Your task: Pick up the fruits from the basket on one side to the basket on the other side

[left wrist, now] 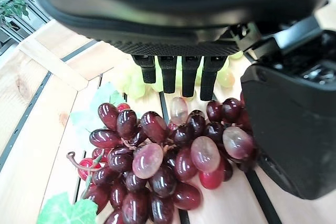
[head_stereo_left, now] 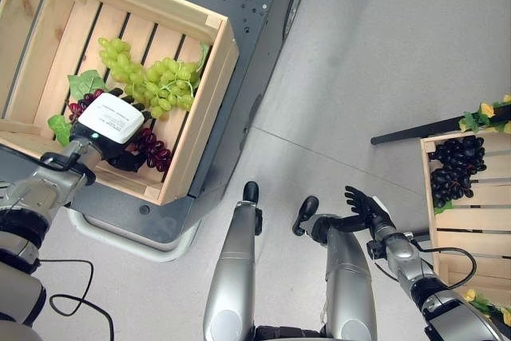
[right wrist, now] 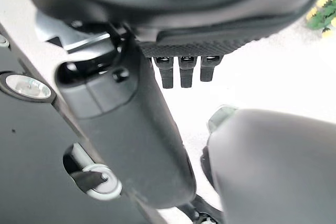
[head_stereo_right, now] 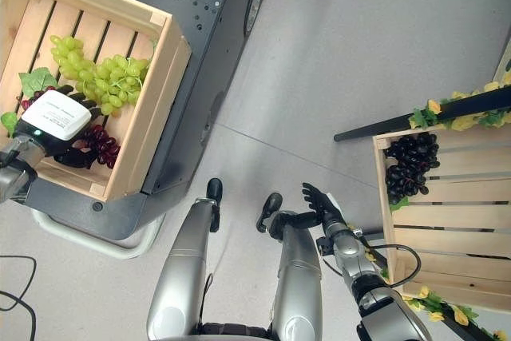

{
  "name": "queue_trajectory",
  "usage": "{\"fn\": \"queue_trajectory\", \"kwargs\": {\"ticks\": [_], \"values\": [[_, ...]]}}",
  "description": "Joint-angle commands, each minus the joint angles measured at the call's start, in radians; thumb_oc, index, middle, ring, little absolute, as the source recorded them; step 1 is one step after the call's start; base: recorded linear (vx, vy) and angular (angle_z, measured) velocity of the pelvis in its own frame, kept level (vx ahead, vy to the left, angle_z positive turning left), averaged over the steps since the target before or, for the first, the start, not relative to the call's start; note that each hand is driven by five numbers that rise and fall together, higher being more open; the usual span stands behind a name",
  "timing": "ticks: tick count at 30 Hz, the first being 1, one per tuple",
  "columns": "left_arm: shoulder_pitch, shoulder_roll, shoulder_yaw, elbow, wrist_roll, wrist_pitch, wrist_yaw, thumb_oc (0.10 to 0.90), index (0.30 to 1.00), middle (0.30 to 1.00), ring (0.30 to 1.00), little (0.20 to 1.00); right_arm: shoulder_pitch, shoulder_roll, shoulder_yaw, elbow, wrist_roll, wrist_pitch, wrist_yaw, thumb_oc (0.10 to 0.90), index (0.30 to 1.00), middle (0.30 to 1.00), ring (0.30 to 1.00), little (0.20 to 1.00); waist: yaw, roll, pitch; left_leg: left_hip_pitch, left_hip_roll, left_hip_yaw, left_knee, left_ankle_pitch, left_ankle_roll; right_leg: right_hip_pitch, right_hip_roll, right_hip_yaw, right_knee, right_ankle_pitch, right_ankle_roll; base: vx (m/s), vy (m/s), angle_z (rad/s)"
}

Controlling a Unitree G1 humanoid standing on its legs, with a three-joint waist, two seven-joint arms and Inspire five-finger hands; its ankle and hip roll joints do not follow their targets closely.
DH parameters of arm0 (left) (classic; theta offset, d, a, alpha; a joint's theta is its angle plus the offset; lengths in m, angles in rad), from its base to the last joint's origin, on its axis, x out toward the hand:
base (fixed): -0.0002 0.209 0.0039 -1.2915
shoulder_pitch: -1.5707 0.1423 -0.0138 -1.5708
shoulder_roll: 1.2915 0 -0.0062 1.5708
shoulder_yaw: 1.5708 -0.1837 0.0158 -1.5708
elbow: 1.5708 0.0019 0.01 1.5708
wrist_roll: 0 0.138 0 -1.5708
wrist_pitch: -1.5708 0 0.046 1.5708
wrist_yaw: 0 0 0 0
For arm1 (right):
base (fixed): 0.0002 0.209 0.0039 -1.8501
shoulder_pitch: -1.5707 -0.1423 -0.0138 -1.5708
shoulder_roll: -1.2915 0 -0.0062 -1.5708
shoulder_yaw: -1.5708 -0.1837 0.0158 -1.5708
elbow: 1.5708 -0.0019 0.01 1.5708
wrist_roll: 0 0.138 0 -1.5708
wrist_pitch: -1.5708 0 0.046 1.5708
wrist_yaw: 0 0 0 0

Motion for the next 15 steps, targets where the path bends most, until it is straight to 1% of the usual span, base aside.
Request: {"fn": "queue_trajectory", "kwargs": {"ticks": [1,2,3,4,5,6,7,8,10,11,12,13,14,15], "values": [[-0.055,0.092,0.022,-0.011,-0.04,0.09,-0.094,0.8,0.9,0.9,0.9,0.9,0.049,-0.04,-0.013,-0.041,0.066,-0.073,-0.027,0.8,0.9,0.9,0.9,0.9,-0.004,0.009,-0.013,0.04,-0.047,0.113,-0.075,-0.034,0.096,0.025,0.017,0.016,-0.066,0.088,0.019,0.0,0.0,0.0],[-0.072,0.093,0.011,-0.015,-0.048,0.119,-0.136,0.8,0.9,0.9,0.9,0.9,0.052,-0.041,-0.015,-0.047,0.072,-0.071,-0.027,0.8,0.9,0.9,0.9,0.9,-0.005,0.006,-0.013,0.029,-0.046,0.111,-0.066,-0.037,0.096,0.013,0.015,0.016,-0.056,0.086,0.019,0.0,0.0,0.0],[-0.074,0.092,0.009,-0.015,-0.049,0.125,-0.14,0.8,0.9,0.9,0.9,0.9,0.053,-0.041,-0.016,-0.047,0.073,-0.071,-0.027,0.8,0.9,0.9,0.9,0.9,-0.004,0.006,-0.013,0.028,-0.046,0.111,-0.066,-0.038,0.096,0.012,0.015,0.016,-0.054,0.085,0.019,0.0,0.0,0.0],[-0.083,0.089,0.005,-0.011,-0.06,0.156,-0.162,0.547,0.521,0.521,0.521,0.521,0.053,-0.04,-0.017,-0.049,0.076,-0.072,-0.029,0.8,0.9,0.9,0.9,0.9,-0.006,0.007,-0.013,0.024,-0.046,0.112,-0.06,-0.042,0.098,0.004,0.013,0.017,-0.043,0.084,0.021,0.0,0.0,0.0],[-0.086,0.085,0.004,0.0,-0.059,0.164,-0.169,0.4,0.3,0.3,0.3,0.3,0.053,-0.039,-0.017,-0.048,0.076,-0.073,-0.03,0.8,0.9,0.9,0.9,0.9,-0.006,0.007,-0.013,0.022,-0.046,0.114,-0.055,-0.045,0.099,0.002,0.011,0.017,-0.039,0.082,0.021,0.0,0.0,0.0],[-0.088,0.083,0.003,0.01,-0.066,0.172,-0.174,0.4,0.3,0.3,0.3,0.3,0.052,-0.04,-0.017,-0.047,0.077,-0.073,-0.029,0.8,0.9,0.9,0.9,0.9,-0.006,0.007,-0.013,0.02,-0.045,0.115,-0.05,-0.047,0.099,0.001,0.01,0.017,-0.037,0.081,0.021,0.0,0.0,0.0],[-0.081,0.069,0.0,0.034,-0.073,0.179,-0.182,0.4,0.3,0.3,0.3,0.3,0.063,-0.036,-0.011,-0.043,0.082,-0.077,-0.031,0.8,0.9,0.9,0.9,0.9,-0.006,0.008,-0.013,0.046,-0.046,0.114,-0.046,-0.068,0.095,0.023,0.011,0.026,-0.029,0.066,0.033,0.0,0.0,0.0],[-0.091,0.07,0.005,0.038,-0.073,0.181,-0.18,0.4,0.3,0.3,0.3,0.3,0.05,-0.038,-0.015,-0.044,0.083,-0.077,-0.032,0.8,0.9,0.9,0.9,0.9,-0.008,0.008,-0.013,0.021,-0.044,0.118,-0.046,-0.05,0.101,0.0,0.009,0.018,-0.03,0.078,0.02,0.0,0.0,0.0],[-0.089,0.056,0.012,0.057,-0.084,0.184,-0.146,0.4,0.3,0.3,0.3,0.3,0.048,-0.036,-0.015,-0.043,0.084,-0.075,-0.034,0.8,0.9,0.9,0.9,0.9,-0.008,0.011,-0.013,0.024,-0.047,0.118,-0.044,-0.051,0.1,0.0,0.009,0.021,-0.023,0.075,0.021,-0.01,0.017,-0.01],[-0.075,0.048,0.02,0.071,-0.082,0.169,-0.123,0.4,0.3,0.3,0.3,0.3,0.06,-0.033,-0.013,-0.046,0.082,-0.078,-0.033,0.8,0.9,0.9,0.9,0.9,-0.008,0.013,-0.013,0.053,-0.049,0.116,-0.047,-0.066,0.095,0.025,0.011,0.031,-0.023,0.064,0.032,0.0,0.0,0.0],[-0.079,0.048,0.028,0.071,-0.081,0.161,-0.116,0.4,0.3,0.3,0.3,0.3,0.051,-0.033,-0.017,-0.048,0.08,-0.079,-0.034,0.8,0.9,0.9,0.9,0.9,-0.009,0.013,-0.013,0.036,-0.047,0.12,-0.049,-0.052,0.1,0.009,0.009,0.024,-0.027,0.075,0.022,0.03,0.008,-0.02],[-0.072,0.045,0.026,0.071,-0.077,0.148,-0.106,0.4,0.3,0.3,0.3,0.3,0.059,-0.032,-0.014,-0.049,0.081,-0.082,-0.036,0.8,0.9,0.9,0.9,0.9,-0.008,0.014,-0.013,0.057,-0.049,0.118,-0.049,-0.066,0.094,0.029,0.011,0.032,-0.027,0.065,0.032,-0.05,-0.004,-0.01],[-0.076,0.045,0.033,0.07,-0.068,0.133,-0.089,0.4,0.3,0.3,0.3,0.3,0.048,-0.033,-0.017,-0.054,0.084,-0.082,-0.04,0.8,0.9,0.9,0.9,0.9,-0.008,0.016,-0.013,0.041,-0.047,0.124,-0.049,-0.052,0.099,0.015,0.008,0.025,-0.03,0.075,0.023,0.03,0.006,0.0],[-0.064,0.043,0.031,0.069,-0.063,0.119,-0.076,0.4,0.3,0.3,0.3,0.3,0.06,-0.032,-0.013,-0.056,0.085,-0.083,-0.042,0.8,0.9,0.9,0.9,0.9,-0.006,0.017,-0.013,0.07,-0.05,0.121,-0.05,-0.07,0.093,0.041,0.01,0.033,-0.029,0.062,0.035,0.0,0.0,0.0]]}}
